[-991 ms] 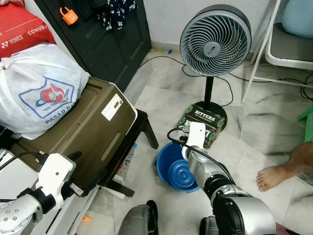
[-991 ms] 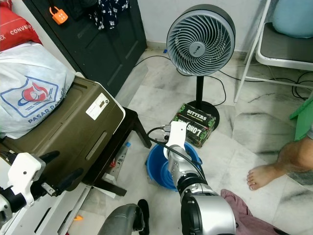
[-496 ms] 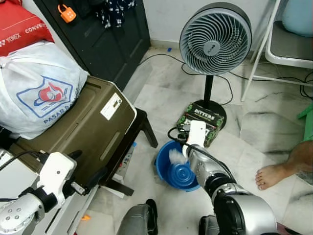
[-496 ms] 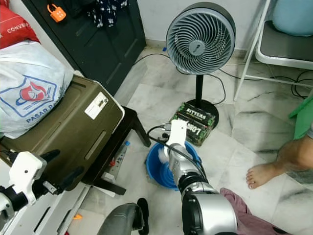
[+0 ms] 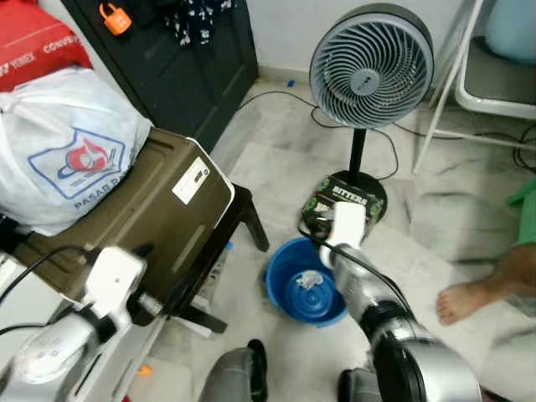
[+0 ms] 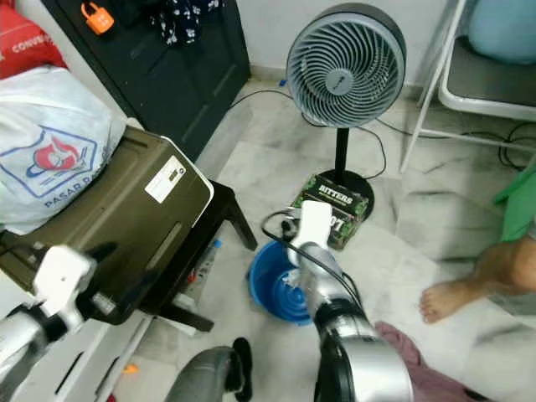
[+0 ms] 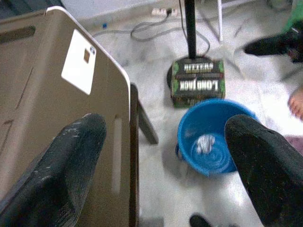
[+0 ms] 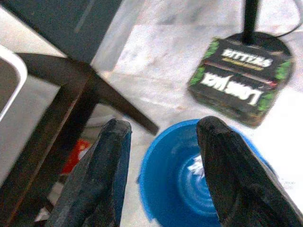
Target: Clean up the room
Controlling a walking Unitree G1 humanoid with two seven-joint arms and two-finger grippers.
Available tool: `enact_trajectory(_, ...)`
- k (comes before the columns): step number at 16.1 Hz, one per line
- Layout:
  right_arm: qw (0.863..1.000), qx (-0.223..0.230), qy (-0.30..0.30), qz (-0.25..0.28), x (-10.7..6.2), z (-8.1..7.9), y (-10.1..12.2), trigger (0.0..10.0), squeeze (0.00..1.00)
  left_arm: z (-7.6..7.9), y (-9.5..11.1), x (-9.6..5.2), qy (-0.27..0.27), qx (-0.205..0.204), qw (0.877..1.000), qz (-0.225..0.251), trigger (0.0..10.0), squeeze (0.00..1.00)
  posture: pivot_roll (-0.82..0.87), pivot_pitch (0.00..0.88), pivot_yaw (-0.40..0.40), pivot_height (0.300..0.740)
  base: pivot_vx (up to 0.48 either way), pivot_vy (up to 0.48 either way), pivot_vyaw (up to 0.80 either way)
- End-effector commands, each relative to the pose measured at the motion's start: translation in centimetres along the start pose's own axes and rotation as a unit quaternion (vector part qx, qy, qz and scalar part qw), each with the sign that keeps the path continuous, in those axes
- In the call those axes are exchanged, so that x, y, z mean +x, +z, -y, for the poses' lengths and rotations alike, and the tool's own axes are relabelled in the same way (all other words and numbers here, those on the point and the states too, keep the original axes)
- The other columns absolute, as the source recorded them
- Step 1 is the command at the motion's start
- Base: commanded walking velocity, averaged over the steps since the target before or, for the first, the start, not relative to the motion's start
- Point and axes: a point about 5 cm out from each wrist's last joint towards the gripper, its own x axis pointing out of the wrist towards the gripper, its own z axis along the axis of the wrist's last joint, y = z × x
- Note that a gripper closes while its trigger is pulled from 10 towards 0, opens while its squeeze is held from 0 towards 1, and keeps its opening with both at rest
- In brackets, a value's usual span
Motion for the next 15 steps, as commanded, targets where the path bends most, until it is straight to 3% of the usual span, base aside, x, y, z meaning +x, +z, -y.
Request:
enact_trajectory(1, 1.0, 0.001, 0.013, -0.005, -0.2, -0.4, -0.2, 10.0, 1.0, -0.3, -0.5, 0.0, 0.01, 0.005, 1.0, -0.01, 10.0, 0.0, 0.13, 0.149, 0.138, 0.74, 0.0, 0.0, 0.0)
enact_trajectory(2, 1.0, -0.011, 0.019, 0.005, -0.8, 0.2, -0.2, 10.0, 1.0, -0.2, -0.4, 0.7, 0.015, 0.001, 1.0, 0.0, 10.0, 0.0, 0.1, 0.132, 0.125, 0.74, 0.0, 0.0, 0.0)
enact_trajectory(3, 0.999, -0.029, 0.02, 0.026, -3.2, 1.5, 0.1, 10.0, 1.0, -0.2, -0.3, 1.9, 0.024, -0.005, 1.0, 0.018, 10.0, 0.0, 0.05, 0.104, 0.109, 0.74, 0.0, 0.0, 0.0)
enact_trajectory(5, 0.998, -0.048, 0.021, 0.034, -4.7, 2.3, 0.4, 10.0, 1.0, -0.1, -0.4, 2.9, 0.026, -0.009, 0.999, 0.027, 10.0, 0.0, 0.0, 0.074, 0.101, 0.74, 0.0, 0.0, 0.0)
enact_trajectory(9, 0.995, -0.037, -0.008, 0.087, -9.4, 4.0, 1.8, 10.0, 1.0, -0.1, -0.8, 4.9, 0.046, -0.008, 0.998, 0.048, 10.0, 0.0, -0.08, 0.004, 0.111, 0.74, 0.0, 0.0, 0.0)
enact_trajectory(10, 0.992, -0.025, -0.055, 0.115, -10.4, 5.3, 2.1, 10.0, 1.0, -0.2, -1.0, 5.3, 0.055, -0.026, 0.997, 0.051, 10.0, 0.0, -0.09, 0.0, 0.107, 0.74, 0.0, 0.0, 0.0)
enact_trajectory(13, 0.983, -0.035, -0.08, 0.164, -12.4, 5.9, 2.9, 10.0, 1.0, -1.2, -1.7, 5.7, 0.108, -0.065, 0.99, 0.062, 10.0, 0.0, -0.13, 0.0, 0.095, 0.74, 0.0, 0.0, 0.0)
enact_trajectory(15, 0.978, -0.066, -0.09, 0.175, -13.2, 5.9, 2.9, 10.0, 0.99, -1.5, -2.0, 5.7, 0.132, -0.063, 0.987, 0.068, 10.0, 0.0, -0.14, 0.0, 0.089, 0.74, 0.0, 0.0, 0.0)
